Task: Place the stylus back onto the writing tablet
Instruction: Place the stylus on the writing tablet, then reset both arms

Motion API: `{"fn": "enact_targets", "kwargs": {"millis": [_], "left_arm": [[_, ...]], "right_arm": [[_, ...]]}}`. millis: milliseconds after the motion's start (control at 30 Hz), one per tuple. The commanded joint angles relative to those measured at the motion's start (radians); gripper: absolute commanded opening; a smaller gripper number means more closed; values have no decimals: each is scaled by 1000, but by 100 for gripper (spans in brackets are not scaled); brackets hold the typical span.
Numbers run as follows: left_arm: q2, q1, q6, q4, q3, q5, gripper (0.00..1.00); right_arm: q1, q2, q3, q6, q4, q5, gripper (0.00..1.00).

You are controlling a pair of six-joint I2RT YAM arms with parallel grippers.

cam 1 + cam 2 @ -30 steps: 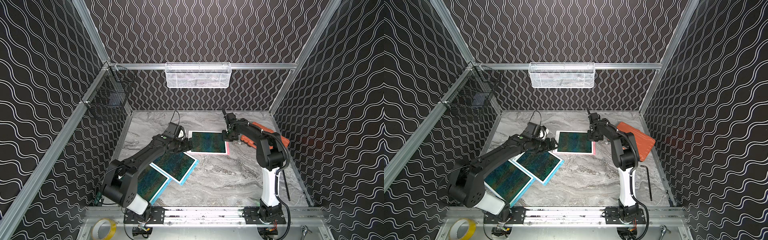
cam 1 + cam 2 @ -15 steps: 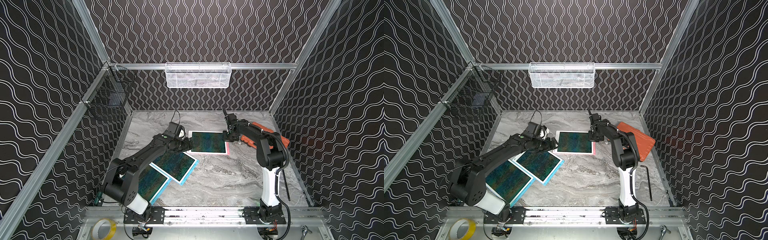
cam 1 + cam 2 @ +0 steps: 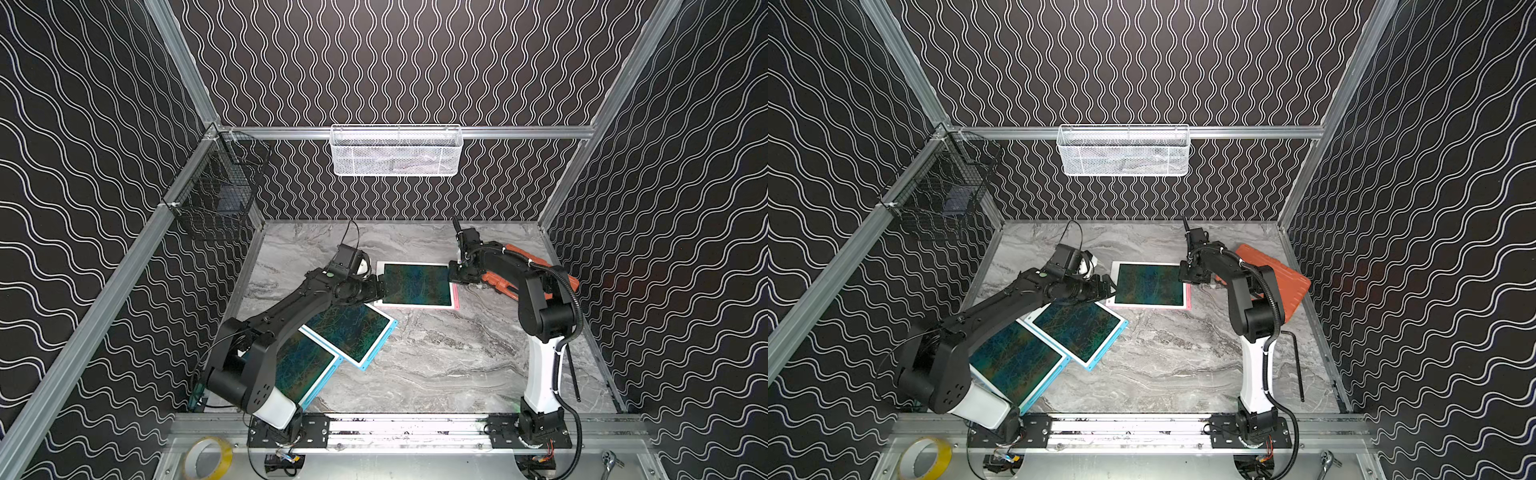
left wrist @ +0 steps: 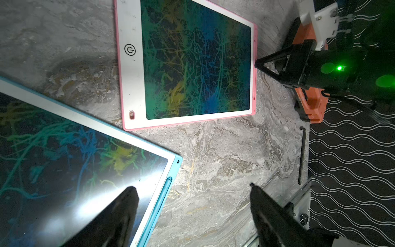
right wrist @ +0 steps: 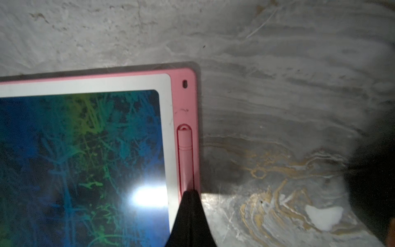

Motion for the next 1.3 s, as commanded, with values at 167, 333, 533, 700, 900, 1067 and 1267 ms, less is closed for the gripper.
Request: {"fn": "enact_targets", "kwargs": {"millis": [167,333,533,700,900,1067,1267], "left_arm": [[-7,-1,1,23,14,-12,86],[-7,-1,12,10,42,-15,86],[-24,2,39,-27,67,-32,88],[-45,12,105,-89,114,-67,95],[-112,69,192,-129,103,-130,99],[-233,151,257,-66,-10,-202,99],[-333,211,319,-68,-85,-546,99]], "right_arm": [[0,-18,89,-12,-93,31,5],[-2,-79,135,0,-42,-4,20],[0,-209,92,19,35,-19,37],[0,-395,-61,32,75,42,48],[-4,-727,-395,10,241,136,100],[-25,-996,-631,-32,393,230,100],[-58,-1145,-857,110,464,558,100]]}}
